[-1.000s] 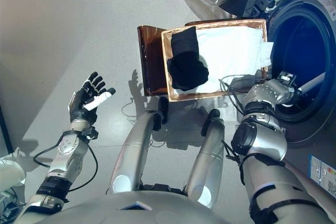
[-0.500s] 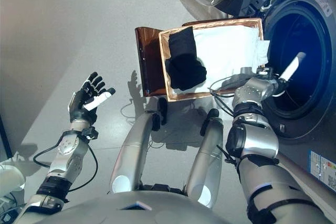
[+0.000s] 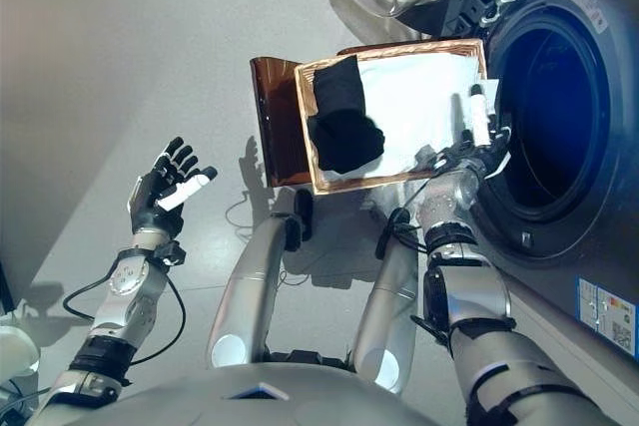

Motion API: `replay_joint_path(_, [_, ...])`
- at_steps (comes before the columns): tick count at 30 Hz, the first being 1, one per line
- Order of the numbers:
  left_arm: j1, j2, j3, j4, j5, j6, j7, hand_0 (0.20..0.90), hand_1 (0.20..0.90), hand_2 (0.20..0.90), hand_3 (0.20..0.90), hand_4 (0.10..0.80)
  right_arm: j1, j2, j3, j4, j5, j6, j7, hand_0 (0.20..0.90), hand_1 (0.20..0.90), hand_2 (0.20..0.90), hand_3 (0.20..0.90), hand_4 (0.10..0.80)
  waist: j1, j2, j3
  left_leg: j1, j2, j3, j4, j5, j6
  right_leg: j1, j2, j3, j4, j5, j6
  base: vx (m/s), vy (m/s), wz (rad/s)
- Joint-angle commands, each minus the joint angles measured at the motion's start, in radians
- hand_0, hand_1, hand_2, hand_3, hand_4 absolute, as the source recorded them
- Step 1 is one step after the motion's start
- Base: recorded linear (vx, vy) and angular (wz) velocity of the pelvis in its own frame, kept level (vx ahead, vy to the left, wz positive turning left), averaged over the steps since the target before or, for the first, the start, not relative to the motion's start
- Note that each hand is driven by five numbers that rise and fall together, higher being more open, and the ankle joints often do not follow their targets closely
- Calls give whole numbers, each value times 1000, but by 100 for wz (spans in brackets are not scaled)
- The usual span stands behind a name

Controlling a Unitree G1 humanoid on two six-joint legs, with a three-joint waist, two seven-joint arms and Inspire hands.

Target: Pick up the clothes and place them into the washing machine

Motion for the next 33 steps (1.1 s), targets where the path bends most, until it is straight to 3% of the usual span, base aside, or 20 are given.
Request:
replay_joint_path(1, [3,35,72,-34,25,-103,-16,900,900,900,900,800,-17,-123,101,-26,-298,43,-23,900,900,900,900,800,20,-21,-32,66,10,-24,-59,-45,-66,23,22,-26,-95,85,-54,0,0,0])
replay_joint_path(7, [5,55,57,-50,16,-105,-41,900,900,900,900,800,-93,-185,201,2,-425,92,8,900,900,900,900,800,31,-28,-26,75,11,-30,-60,-39,-68,36,19,-31,-101,91,-51,-11,0,2])
replay_joint_path(13, [8,51,61,-47,22,-95,-42,900,900,900,900,800,-119,-184,253,-34,-487,101,27,900,900,900,900,800,35,-38,-23,77,9,-35,-63,-36,-66,43,23,-37,-102,91,-51,0,0,0])
replay_joint_path(21, [3,46,79,-43,32,-94,-34,900,900,900,900,800,-123,-122,296,-52,-550,118,39,900,900,900,900,800,42,-55,-11,85,6,-45,-69,-31,-65,65,19,-55,-117,98,-45,3,5,4])
replay_joint_path(33, [-28,38,87,-35,58,-91,6,900,900,900,900,800,-127,70,307,-22,-574,136,18,900,900,900,900,800,70,-77,14,91,-12,-58,-59,-42,-53,103,9,-78,-131,103,-33,17,25,4])
